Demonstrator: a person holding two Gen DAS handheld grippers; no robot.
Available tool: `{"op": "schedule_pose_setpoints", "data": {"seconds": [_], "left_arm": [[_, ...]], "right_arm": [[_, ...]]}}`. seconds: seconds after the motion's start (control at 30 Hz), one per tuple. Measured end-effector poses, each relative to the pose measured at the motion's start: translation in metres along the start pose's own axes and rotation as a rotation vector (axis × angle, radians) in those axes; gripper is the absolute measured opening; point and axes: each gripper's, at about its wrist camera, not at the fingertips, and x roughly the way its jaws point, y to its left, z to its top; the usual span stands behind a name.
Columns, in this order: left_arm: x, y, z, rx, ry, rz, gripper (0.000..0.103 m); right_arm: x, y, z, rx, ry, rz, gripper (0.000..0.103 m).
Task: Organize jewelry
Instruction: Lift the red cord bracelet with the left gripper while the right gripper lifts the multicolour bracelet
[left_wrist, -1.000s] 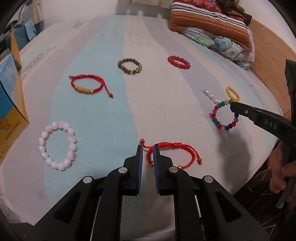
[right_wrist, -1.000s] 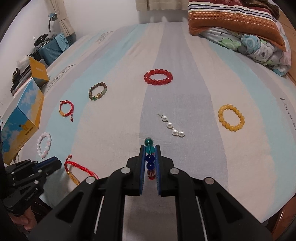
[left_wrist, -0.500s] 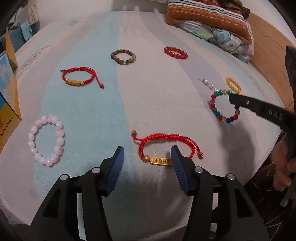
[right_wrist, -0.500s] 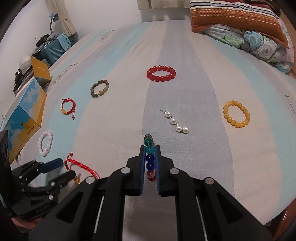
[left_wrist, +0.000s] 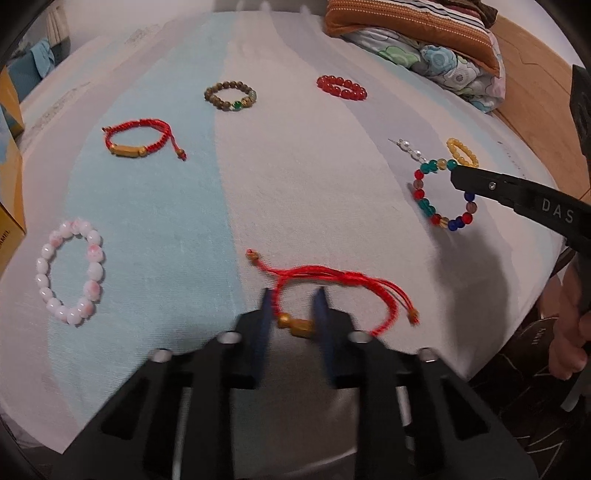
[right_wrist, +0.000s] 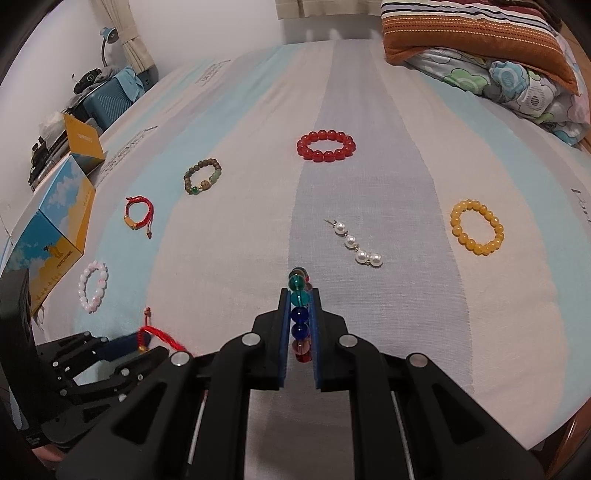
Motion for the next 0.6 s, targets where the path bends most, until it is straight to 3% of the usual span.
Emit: {"op": "schedule_pose_setpoints", "data": {"seconds": [0.03,0.6], "left_arm": [[0.0,0.0,0.0,-0.002,0.002,-0.007,0.007],[-0.031,-0.003,0.008,0.01,-0.077,-0.003,0.007]], "right_arm": [[0.0,0.0,0.0,-0.002,-0.001,-0.001,0.009],[-0.009,-0.003,0.002,0.012,-0.027,0.01,0.009]]}}
